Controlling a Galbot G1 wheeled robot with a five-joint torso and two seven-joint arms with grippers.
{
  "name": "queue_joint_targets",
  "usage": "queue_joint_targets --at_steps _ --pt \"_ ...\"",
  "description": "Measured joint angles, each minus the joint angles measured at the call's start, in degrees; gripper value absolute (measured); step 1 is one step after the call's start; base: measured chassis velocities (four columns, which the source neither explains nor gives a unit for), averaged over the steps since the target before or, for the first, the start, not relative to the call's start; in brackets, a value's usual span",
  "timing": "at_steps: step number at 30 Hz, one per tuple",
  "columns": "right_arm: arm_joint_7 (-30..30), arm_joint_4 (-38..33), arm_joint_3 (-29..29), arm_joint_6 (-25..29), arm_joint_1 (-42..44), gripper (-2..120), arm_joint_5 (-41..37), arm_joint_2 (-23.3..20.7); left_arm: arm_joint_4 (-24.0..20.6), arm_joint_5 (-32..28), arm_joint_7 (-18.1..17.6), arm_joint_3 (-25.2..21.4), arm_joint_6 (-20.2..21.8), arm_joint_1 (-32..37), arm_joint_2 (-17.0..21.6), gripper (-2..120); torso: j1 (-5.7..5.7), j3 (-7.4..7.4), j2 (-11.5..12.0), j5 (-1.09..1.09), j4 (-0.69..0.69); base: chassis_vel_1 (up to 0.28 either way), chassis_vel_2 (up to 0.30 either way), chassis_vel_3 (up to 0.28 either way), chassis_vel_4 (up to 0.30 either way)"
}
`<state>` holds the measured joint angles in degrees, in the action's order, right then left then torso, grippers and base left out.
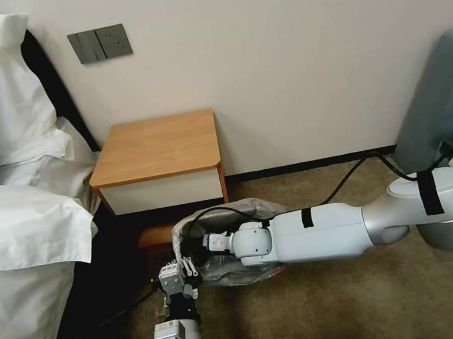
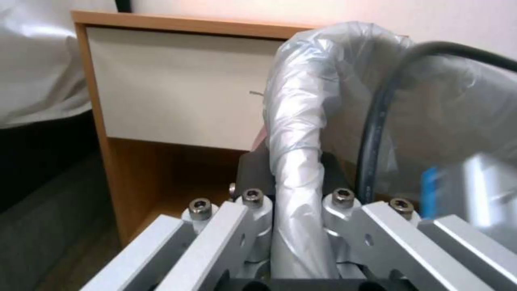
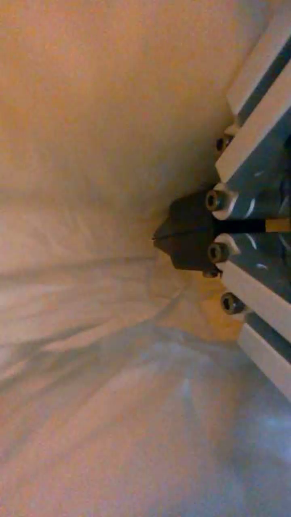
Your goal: Pick up the garbage bag from the table and place it over the trash can.
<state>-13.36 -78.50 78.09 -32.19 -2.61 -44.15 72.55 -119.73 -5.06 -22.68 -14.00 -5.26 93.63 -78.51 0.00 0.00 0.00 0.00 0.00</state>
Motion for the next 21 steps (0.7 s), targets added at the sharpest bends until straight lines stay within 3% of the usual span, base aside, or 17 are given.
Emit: queue_joint_targets --at_steps 8,11,16,21 --pt "-1.82 -9.87 0.98 -1.21 -3.36 0 -4.32 -5.53 1.05 -0.08 -0.17 -0.42 -0.31 -0.50 -0.08 7 0.00 0.00 0.00 -0.01 0.00 0.000 0.000 0.000 0.000" --pt "-3.26 -19.51 0.26 -1.55 -4.28 0 -6.65 -10.86 1.97 -0.49 -0.28 -0.68 -0.34 -1.19 -0.59 7 0.00 0.00 0.00 -0.01 0.00 0.000 0.000 0.000 0.000" --pt "-3.43 -26.37 -0.95 -1.55 -4.75 0 -6.77 -15.59 2.20 -0.62 -0.30 -0.72 -0.34 -1.33 -0.72 7 0.00 0.00 0.00 -0.01 0.00 0.000 0.000 0.000 0.000" --pt "-4.08 -34.41 -4.93 -1.02 -3.07 0 -6.87 -23.07 2.46 -0.66 -0.37 -0.58 -0.33 -1.22 -0.80 7 -0.01 -0.01 0.00 0.01 0.01 0.000 0.000 0.000 0.000"
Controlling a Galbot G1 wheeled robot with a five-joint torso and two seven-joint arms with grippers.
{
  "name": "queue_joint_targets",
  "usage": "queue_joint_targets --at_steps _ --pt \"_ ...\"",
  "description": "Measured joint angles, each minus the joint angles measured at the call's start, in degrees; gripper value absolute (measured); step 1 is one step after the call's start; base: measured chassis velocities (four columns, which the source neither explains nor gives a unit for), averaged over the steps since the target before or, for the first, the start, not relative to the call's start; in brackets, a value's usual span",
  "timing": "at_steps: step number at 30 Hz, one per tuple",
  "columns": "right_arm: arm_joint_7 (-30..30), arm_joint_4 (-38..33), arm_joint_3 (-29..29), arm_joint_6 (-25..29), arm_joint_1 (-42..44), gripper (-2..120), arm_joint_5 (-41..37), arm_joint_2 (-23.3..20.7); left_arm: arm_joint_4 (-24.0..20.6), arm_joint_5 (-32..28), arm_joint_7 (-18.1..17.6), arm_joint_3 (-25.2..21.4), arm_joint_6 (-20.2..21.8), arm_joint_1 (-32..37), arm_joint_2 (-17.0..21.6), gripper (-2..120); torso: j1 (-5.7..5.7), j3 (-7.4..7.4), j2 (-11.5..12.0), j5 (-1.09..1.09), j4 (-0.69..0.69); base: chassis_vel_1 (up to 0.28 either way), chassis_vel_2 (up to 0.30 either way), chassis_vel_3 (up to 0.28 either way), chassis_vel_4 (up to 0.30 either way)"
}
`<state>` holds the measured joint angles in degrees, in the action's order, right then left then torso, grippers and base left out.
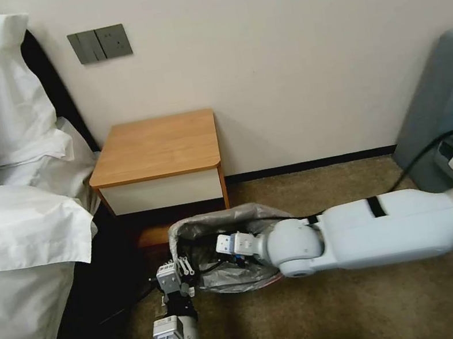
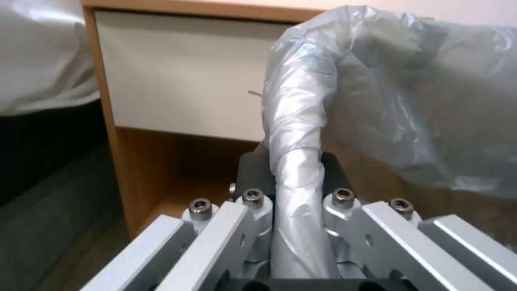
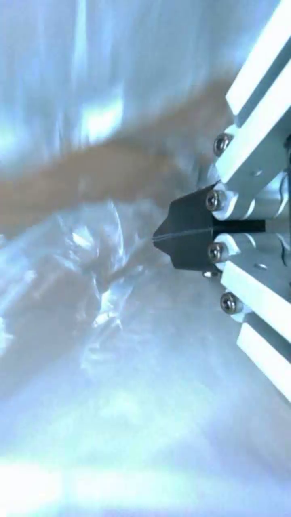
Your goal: Pick up the garbage bag from the table and place it over the trash can.
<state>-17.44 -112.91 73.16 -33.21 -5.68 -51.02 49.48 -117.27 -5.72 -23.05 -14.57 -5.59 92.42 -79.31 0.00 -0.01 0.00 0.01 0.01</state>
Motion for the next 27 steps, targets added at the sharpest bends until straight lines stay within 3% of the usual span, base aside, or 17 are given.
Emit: queue_joint_targets --at_steps 2,11,16,23,27 --pt "0.23 -1.44 -1.68 0.64 1.22 0 1.03 -2.60 0.02 0.06 0.00 0.12 0.02 0.02 -0.03 7 0.00 0.00 0.00 -0.03 0.01 0.000 0.000 0.000 0.000" --pt "0.21 -1.81 -4.94 1.71 3.53 0 2.28 -4.88 0.45 0.32 0.00 0.66 0.16 0.07 -0.31 7 0.00 0.00 0.00 -0.01 -0.02 0.000 0.000 0.000 0.000" --pt "0.37 -6.59 -8.79 1.82 5.25 0 0.27 -9.32 1.23 0.47 -0.07 0.72 0.09 0.26 -0.67 7 0.00 0.00 0.00 -0.02 -0.01 0.000 0.000 0.000 0.000" --pt "1.87 -13.82 -18.69 3.94 12.23 0 0.21 -17.26 1.08 -0.61 -0.27 1.45 0.25 0.29 -1.01 7 0.00 0.00 0.00 -0.02 -0.01 0.000 0.000 0.000 0.000" --pt "3.93 -17.90 -29.04 6.56 19.21 0 1.56 -23.22 1.01 -2.21 -0.52 1.53 0.45 0.21 -1.12 7 0.00 0.00 0.00 -0.02 0.01 0.000 0.000 0.000 0.000"
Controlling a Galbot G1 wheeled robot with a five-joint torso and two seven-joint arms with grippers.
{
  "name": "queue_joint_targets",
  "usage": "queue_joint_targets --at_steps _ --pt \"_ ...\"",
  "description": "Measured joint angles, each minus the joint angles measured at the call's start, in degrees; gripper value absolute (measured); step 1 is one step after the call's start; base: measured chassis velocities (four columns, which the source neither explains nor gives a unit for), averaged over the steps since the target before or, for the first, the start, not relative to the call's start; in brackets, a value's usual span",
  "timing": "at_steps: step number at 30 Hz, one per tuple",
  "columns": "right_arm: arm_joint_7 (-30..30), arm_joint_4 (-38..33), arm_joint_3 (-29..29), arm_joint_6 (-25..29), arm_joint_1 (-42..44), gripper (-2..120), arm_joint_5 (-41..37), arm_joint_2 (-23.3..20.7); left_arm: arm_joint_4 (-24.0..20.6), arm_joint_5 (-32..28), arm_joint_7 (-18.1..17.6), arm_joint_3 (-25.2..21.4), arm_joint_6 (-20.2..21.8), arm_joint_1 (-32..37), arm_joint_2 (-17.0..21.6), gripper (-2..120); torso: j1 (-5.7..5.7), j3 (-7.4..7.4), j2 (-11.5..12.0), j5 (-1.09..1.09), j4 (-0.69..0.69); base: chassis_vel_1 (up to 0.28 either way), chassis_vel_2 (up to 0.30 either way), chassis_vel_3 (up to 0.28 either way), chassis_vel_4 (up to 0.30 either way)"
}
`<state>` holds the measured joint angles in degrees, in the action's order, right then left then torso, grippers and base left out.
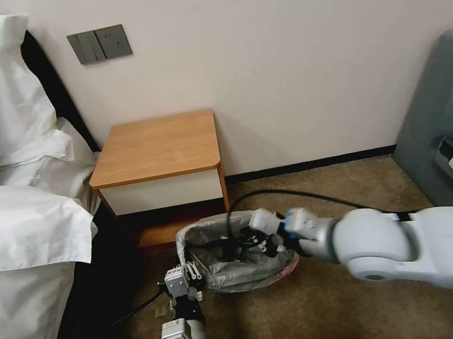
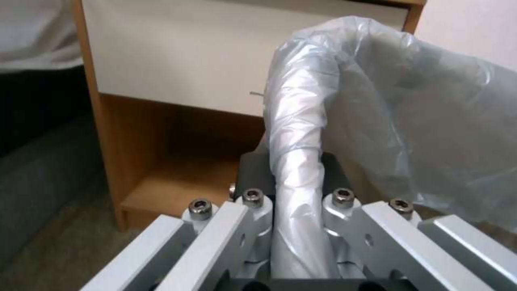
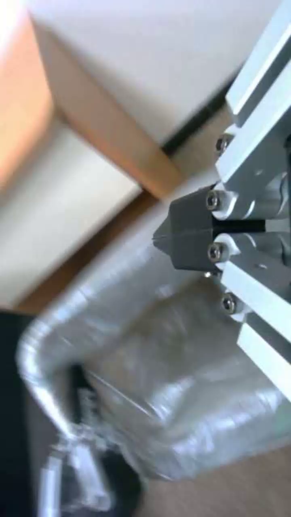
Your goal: Pick up the garbage bag from the table and place it over the trash can.
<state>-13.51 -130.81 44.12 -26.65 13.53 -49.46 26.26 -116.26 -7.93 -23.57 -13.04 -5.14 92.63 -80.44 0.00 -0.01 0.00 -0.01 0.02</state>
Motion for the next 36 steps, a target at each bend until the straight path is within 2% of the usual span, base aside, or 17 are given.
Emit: queue_joint_targets --at_steps 4,9,11,12,14,15,17,18,20,24,27,28,30,31,33,35,36 --pt "-0.07 -2.23 -5.37 3.97 4.98 0 2.78 -3.09 -0.20 -1.70 -0.26 -0.04 0.47 -0.56 -0.29 7 0.00 0.00 0.00 0.02 -0.02 0.000 0.000 0.000 0.000" --pt "-1.99 -1.84 -9.99 9.39 11.28 0 6.40 -3.29 -0.42 -3.74 -0.55 -0.14 1.10 -1.06 -0.94 7 0.00 0.00 0.00 0.01 -0.02 0.000 0.000 0.000 0.000" --pt "-3.32 2.52 -20.59 17.06 21.79 0 12.34 -0.23 -0.70 -5.51 -0.65 -0.48 1.26 -1.03 -1.84 7 0.00 0.01 0.00 0.01 -0.03 0.000 0.000 0.000 0.000" --pt "-3.32 2.52 -20.59 17.06 21.79 0 12.34 -0.23 -0.70 -5.51 -0.65 -0.48 1.26 -1.03 -1.84 7 0.00 0.01 0.00 0.01 -0.03 0.000 0.000 0.000 0.000" --pt "-3.42 5.61 -32.79 22.37 34.19 0 17.86 4.92 -0.98 -6.82 -0.67 -0.53 1.55 -0.91 -2.11 7 0.00 0.01 0.00 0.02 -0.06 0.000 0.000 0.000 0.000" --pt "-3.42 5.61 -32.79 22.37 34.19 0 17.86 4.92 -0.98 -6.82 -0.67 -0.53 1.55 -0.91 -2.11 7 0.00 0.01 0.00 0.02 -0.06 0.000 0.000 0.000 0.000" --pt "-4.78 8.30 -43.18 29.03 47.44 0 22.31 11.52 -1.52 -8.78 -0.74 -0.59 2.36 -0.90 -1.82 7 0.00 0.00 0.00 -0.02 0.00 0.000 0.000 0.000 0.000" --pt "-4.78 8.30 -43.18 29.03 47.44 0 22.31 11.52 -1.52 -8.78 -0.74 -0.59 2.36 -0.90 -1.82 7 0.00 0.00 0.00 -0.02 0.00 0.000 0.000 0.000 0.000" --pt "-5.72 11.75 -48.91 36.37 55.01 3 28.82 17.68 -2.06 -11.21 -0.79 -0.61 3.28 -0.94 -1.35 7 0.00 0.01 0.00 0.00 0.00 0.000 0.000 0.000 0.000" --pt "-5.41 14.01 -51.95 40.68 57.88 12 33.34 21.60 -2.44 -13.05 -0.84 -0.64 4.01 -1.06 -0.98 7 0.00 0.01 0.00 0.03 -0.01 0.000 0.000 0.000 0.000" --pt "-3.99 16.60 -56.21 45.30 62.12 30 38.60 27.28 -2.59 -15.21 -0.87 -0.64 4.91 -1.38 -0.06 7 0.00 0.01 0.00 0.02 -0.03 0.000 0.000 0.000 0.000" --pt "-3.99 16.60 -56.21 45.30 62.12 30 38.60 27.28 -2.59 -15.21 -0.87 -0.64 4.91 -1.38 -0.06 7 0.00 0.01 0.00 0.02 -0.03 0.000 0.000 0.000 0.000" --pt "-3.38 17.13 -58.11 46.33 64.65 41 39.82 30.68 -2.59 -16.93 -0.87 -0.65 5.69 -1.79 0.46 7 0.00 0.01 0.00 0.01 -0.02 0.000 0.000 0.000 0.000" --pt "-3.38 17.13 -58.11 46.33 64.65 41 39.82 30.68 -2.59 -16.93 -0.87 -0.65 5.69 -1.79 0.46 7 0.00 0.01 0.00 0.01 -0.02 0.000 0.000 0.000 0.000" --pt "-2.77 17.57 -59.53 47.21 66.03 51 41.08 33.10 -2.59 -18.45 -0.91 -0.55 6.40 -2.17 0.72 7 0.00 0.01 0.00 0.03 -0.02 0.000 0.000 0.000 0.000" --pt "-1.55 18.48 -61.35 48.81 67.14 58 43.21 36.28 -2.05 -19.27 -0.90 -0.63 6.58 -2.73 1.06 7 0.00 0.00 0.00 0.01 -0.02 0.000 0.000 0.000 0.000" --pt "-1.55 18.48 -61.35 48.81 67.14 58 43.21 36.28 -2.05 -19.27 -0.90 -0.63 6.58 -2.73 1.06 7 0.00 0.00 0.00 0.01 -0.02 0.000 0.000 0.000 0.000"
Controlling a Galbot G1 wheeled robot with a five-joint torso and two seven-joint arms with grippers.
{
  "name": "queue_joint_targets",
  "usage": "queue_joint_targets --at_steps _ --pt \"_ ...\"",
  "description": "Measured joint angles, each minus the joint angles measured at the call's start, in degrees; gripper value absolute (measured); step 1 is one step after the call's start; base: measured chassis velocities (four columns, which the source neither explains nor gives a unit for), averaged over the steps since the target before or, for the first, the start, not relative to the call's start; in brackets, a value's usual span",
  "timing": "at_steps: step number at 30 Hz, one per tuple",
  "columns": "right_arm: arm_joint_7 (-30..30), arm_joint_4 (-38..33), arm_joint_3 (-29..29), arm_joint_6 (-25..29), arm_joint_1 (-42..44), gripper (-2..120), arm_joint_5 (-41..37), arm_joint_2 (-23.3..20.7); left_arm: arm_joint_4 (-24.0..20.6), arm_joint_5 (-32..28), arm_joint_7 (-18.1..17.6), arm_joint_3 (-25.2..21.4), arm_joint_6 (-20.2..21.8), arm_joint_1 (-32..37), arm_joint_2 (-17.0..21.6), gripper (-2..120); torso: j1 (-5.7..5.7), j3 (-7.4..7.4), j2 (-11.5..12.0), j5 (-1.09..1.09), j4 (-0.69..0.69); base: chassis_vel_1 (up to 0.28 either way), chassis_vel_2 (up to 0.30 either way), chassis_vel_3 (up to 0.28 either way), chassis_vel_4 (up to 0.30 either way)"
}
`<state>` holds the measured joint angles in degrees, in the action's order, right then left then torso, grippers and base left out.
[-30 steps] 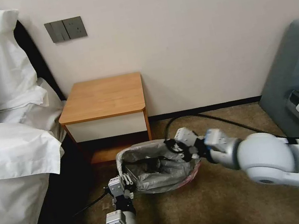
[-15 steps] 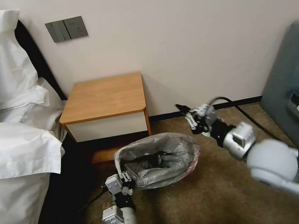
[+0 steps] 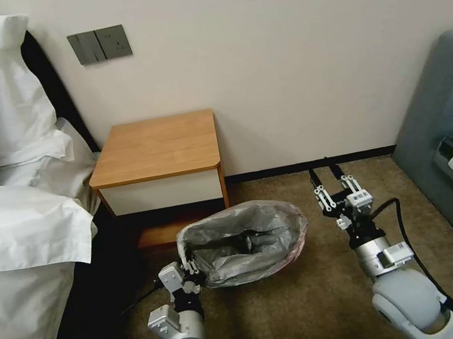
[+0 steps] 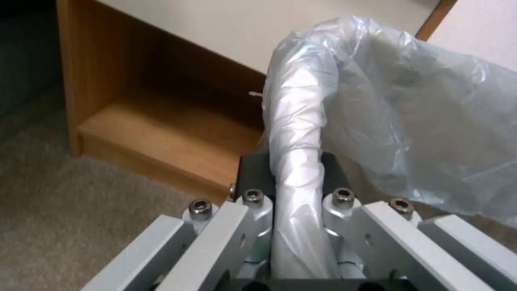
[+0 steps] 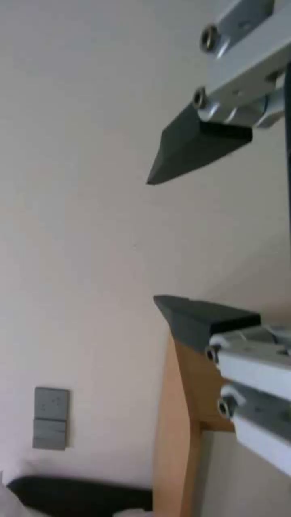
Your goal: Pick up the garbage bag from the table and place it over the trash can.
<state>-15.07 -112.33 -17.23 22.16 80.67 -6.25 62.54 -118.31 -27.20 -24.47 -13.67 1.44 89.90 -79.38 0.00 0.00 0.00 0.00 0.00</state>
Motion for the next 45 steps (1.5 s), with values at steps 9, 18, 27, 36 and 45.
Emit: queue_joint_targets --at_steps 9,18,27,36,45 --pt "1.08 0.32 -0.91 0.84 1.26 92 2.36 6.34 4.97 -3.62 -0.74 1.06 3.76 -3.81 0.01 7 0.00 0.00 0.00 0.00 -0.01 0.000 0.000 0.000 0.000" --pt "1.89 0.40 -0.42 1.44 2.58 100 3.55 8.97 10.81 -5.55 -2.03 3.32 5.03 -8.04 -1.14 7 0.00 0.00 0.00 0.00 0.00 0.000 0.000 0.000 0.000" --pt "1.90 0.79 -0.12 1.43 2.54 100 3.49 9.06 12.63 -5.54 -1.90 3.20 4.91 -8.89 -1.30 7 0.00 0.00 0.00 -0.01 0.00 0.000 0.000 0.000 0.000" --pt "1.86 1.07 0.43 1.29 2.44 100 3.26 9.21 12.73 -3.96 -0.55 3.08 4.20 -8.65 -1.23 30 0.00 0.00 0.00 0.00 0.00 0.000 0.000 0.000 0.000" --pt "1.86 1.37 0.95 0.97 2.33 100 3.27 9.15 11.56 -2.00 0.26 2.54 2.74 -7.84 -1.00 63 0.00 0.00 0.00 0.00 0.00 0.000 0.000 0.000 0.000"
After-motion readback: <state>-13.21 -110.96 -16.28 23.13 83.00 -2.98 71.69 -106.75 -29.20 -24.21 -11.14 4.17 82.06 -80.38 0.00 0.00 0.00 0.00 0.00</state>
